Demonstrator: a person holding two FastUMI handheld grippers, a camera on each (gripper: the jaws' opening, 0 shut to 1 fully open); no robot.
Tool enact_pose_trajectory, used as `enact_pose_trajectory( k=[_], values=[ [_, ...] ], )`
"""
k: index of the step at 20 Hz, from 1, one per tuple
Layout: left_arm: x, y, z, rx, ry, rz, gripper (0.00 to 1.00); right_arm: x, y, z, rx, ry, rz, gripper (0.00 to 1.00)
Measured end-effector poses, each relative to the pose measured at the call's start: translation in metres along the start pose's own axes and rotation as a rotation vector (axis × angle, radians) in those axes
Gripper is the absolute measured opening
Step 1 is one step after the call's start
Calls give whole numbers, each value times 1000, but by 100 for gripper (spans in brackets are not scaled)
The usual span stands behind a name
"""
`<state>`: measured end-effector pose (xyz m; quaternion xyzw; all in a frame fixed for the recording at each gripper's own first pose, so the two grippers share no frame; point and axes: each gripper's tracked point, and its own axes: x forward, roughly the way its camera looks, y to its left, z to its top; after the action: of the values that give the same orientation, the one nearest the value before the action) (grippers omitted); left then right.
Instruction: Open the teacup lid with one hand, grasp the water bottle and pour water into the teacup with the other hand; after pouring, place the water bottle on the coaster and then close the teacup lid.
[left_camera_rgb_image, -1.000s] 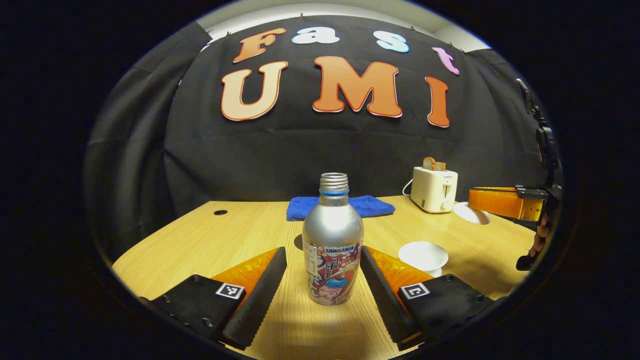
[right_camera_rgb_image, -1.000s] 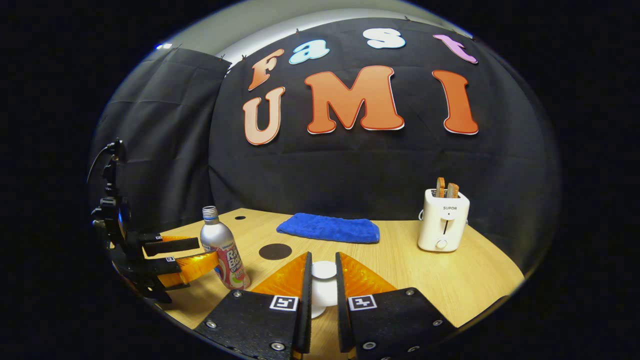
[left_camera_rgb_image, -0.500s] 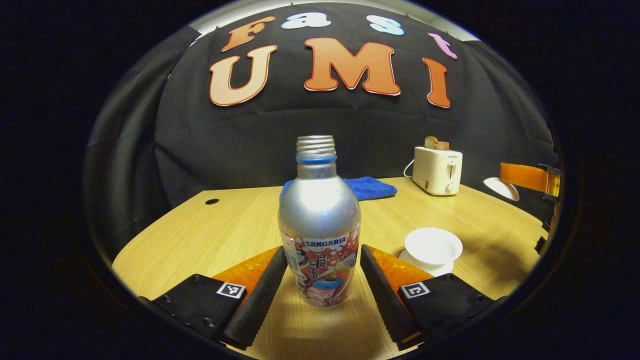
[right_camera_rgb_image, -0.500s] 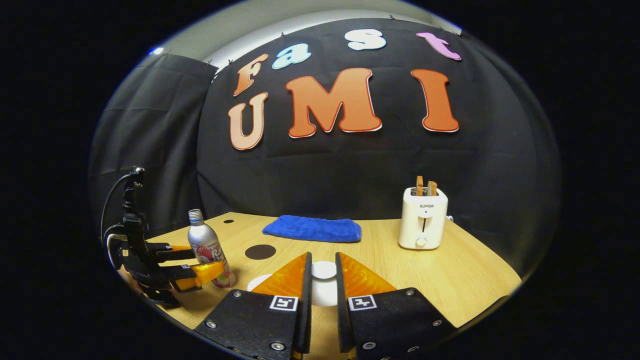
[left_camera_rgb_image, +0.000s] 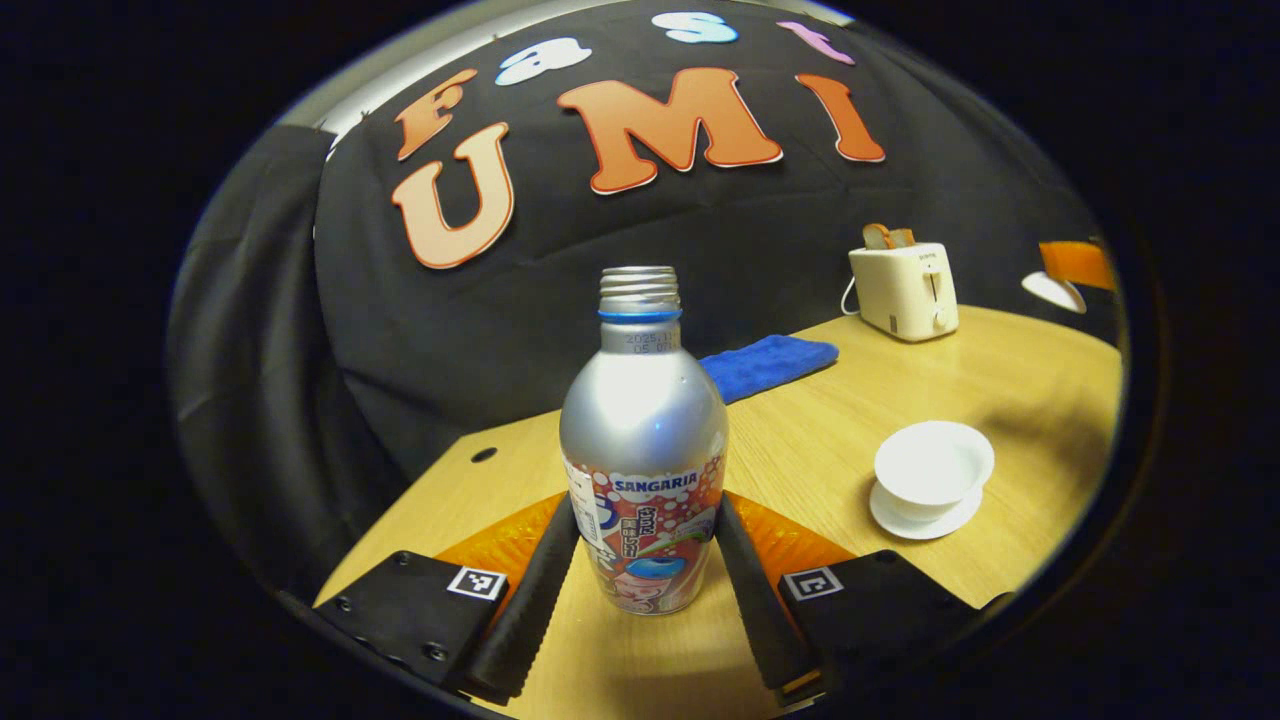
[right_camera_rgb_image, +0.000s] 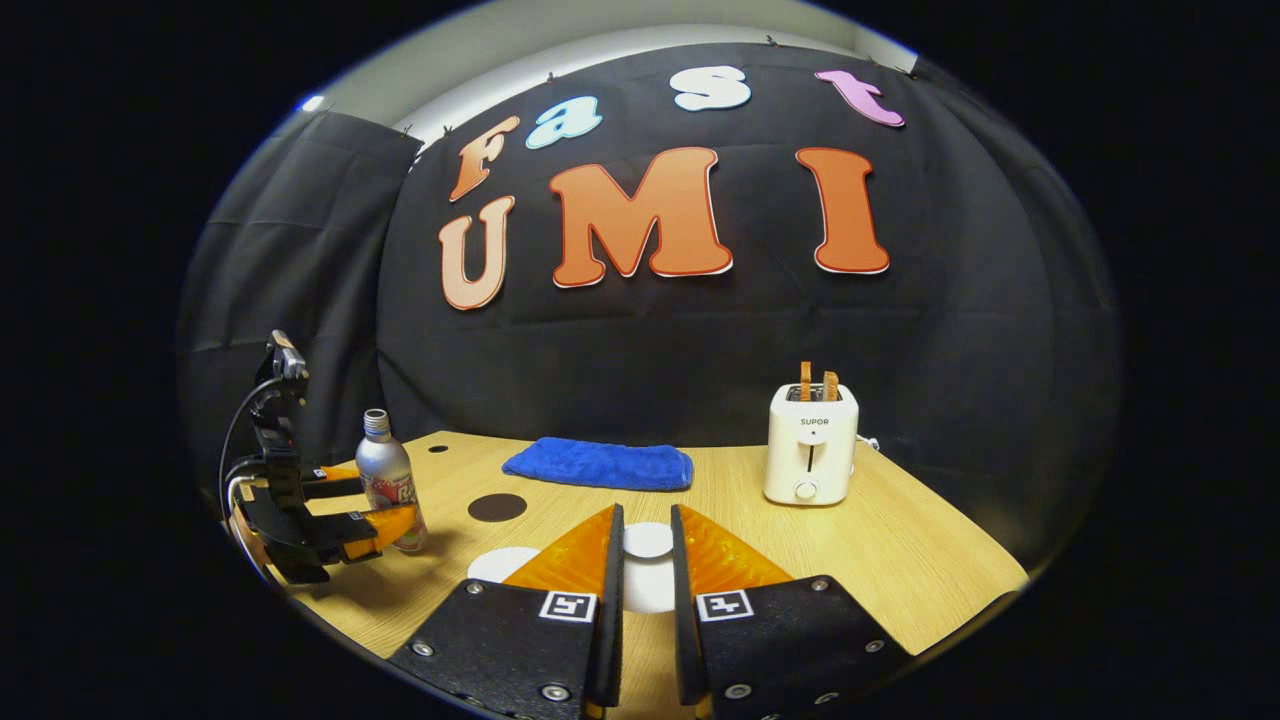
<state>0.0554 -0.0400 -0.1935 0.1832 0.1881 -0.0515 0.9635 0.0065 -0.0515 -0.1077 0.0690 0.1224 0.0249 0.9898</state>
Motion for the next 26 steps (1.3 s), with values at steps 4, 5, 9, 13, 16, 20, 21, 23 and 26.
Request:
enact_pose_trajectory(
  k=[4, 5, 9, 13, 16, 20, 21, 23, 26],
  values=[
    [2, 16, 13, 203, -25, 64, 85, -5, -6, 1, 4, -8, -9, 22],
    [-1, 19, 14, 250, -24, 76, 82, -6, -7, 0, 6, -8, -11, 22],
    [0, 26, 19, 430, -29, 105, 82, -9, -13, 0, 3, -7, -21, 22],
    [8, 26, 21, 595, -36, 136, 82, -11, -18, -2, 11, -3, -26, 22],
    [3, 22, 24, 727, -59, 149, 86, -14, -20, -1, 12, -8, -31, 22],
    [3, 16, 35, 885, -95, 163, 85, -18, -22, -1, 12, -12, -38, 22],
    [4, 14, 35, 908, -97, 161, 85, -18, -23, -2, 11, -9, -39, 22],
    [3, 9, 39, 957, -105, 157, 85, -19, -21, -1, 4, -13, -37, 22],
    [-1, 7, 44, 1042, -123, 146, 85, -18, -19, -4, -6, -4, -29, 22]
  ],
)
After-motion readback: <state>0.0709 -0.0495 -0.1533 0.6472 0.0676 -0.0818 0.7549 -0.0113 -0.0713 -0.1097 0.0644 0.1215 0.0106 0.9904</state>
